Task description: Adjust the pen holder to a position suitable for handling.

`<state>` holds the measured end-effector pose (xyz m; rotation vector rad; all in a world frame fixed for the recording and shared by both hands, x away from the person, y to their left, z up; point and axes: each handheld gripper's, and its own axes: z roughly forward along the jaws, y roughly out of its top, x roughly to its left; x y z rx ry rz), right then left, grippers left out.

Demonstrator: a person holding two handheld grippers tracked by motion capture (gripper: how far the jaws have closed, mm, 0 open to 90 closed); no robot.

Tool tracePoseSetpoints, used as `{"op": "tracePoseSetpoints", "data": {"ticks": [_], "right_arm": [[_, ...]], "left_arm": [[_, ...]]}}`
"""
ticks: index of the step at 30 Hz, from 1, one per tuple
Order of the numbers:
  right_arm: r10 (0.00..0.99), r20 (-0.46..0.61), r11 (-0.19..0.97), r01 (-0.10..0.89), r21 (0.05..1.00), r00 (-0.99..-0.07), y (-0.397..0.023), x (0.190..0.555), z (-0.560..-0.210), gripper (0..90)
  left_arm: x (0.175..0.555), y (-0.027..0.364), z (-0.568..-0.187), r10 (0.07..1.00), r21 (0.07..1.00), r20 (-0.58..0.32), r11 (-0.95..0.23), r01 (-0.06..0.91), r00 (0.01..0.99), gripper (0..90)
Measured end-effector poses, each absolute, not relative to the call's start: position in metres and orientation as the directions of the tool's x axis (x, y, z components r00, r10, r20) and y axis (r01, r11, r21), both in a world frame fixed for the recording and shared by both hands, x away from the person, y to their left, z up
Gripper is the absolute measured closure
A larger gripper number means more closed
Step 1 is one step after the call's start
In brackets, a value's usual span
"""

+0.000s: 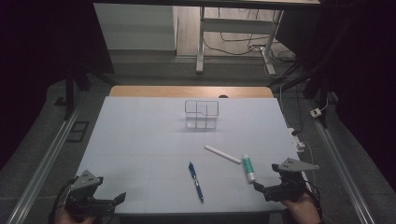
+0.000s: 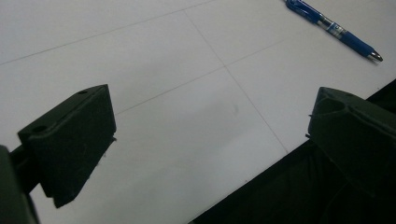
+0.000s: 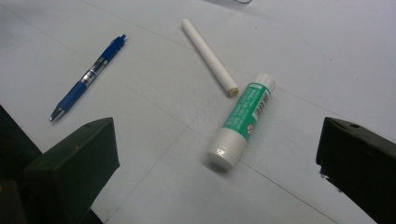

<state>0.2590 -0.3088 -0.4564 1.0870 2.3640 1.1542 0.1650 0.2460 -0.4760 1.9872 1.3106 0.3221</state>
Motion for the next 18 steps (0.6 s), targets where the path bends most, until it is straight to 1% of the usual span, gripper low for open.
{"op": "tracePoseSetpoints", "data": {"ticks": [18], "right_arm": [[0.739,0.052,0.398,0.497,0.771,-0.671,-0.3081,0.2584,-0.4558,0.0]], "left_arm": [[0.1655,0.2433,-0.4760,0.876,0.677,-0.156,-0.242,0.695,0.457,0.0]]}}
